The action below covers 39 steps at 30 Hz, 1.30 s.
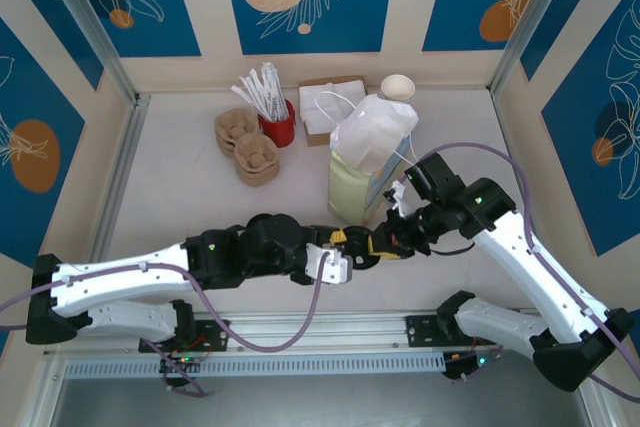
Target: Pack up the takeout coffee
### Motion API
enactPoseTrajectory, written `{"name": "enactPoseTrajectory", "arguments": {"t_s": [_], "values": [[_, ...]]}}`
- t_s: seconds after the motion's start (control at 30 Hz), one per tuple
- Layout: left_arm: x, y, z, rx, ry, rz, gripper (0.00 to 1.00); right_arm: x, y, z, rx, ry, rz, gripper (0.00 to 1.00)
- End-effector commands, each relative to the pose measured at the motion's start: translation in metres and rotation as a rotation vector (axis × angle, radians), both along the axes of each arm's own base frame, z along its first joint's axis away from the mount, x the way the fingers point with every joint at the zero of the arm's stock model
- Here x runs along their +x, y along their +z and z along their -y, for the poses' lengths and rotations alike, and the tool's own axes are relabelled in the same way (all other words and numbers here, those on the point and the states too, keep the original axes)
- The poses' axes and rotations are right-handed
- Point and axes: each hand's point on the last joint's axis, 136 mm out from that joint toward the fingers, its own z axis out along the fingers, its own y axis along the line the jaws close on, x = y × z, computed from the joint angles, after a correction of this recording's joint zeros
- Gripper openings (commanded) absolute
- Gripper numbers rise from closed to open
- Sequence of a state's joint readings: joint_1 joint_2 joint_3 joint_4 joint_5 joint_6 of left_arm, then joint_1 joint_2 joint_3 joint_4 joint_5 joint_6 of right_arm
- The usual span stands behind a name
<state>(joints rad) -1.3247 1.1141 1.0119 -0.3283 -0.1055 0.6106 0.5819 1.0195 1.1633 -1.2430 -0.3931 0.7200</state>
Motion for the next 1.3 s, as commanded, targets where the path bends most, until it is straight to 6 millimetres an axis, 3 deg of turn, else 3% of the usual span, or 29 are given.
{"name": "enactPoseTrajectory", "arguments": {"t_s": [0.0, 0.2, 0.4, 0.7, 1.07, 1.27], "values": [[-0.006, 0.012, 0.006, -0.057, -0.023, 0.003, 0.45, -0.006, -0.001, -0.003, 0.023, 0.027, -0.033, 0.0], [-0.008, 0.01, 0.008, -0.054, -0.028, -0.005, 0.3, -0.006, 0.001, -0.002, 0.035, 0.027, -0.018, 0.06], [-0.002, 0.017, 0.007, -0.105, 0.024, -0.028, 0.2, -0.001, 0.012, 0.001, 0.067, -0.003, 0.042, 0.25], [0.006, 0.017, 0.005, -0.16, 0.103, -0.084, 0.16, 0.006, 0.025, 0.011, 0.099, -0.078, 0.125, 0.41], [0.031, 0.016, -0.008, -0.235, 0.281, -0.281, 0.13, 0.014, 0.044, 0.033, 0.1, -0.183, 0.301, 0.48], [0.05, 0.025, -0.022, -0.371, 0.435, -0.486, 0.1, 0.017, 0.052, 0.031, 0.187, -0.181, 0.409, 0.48]]}}
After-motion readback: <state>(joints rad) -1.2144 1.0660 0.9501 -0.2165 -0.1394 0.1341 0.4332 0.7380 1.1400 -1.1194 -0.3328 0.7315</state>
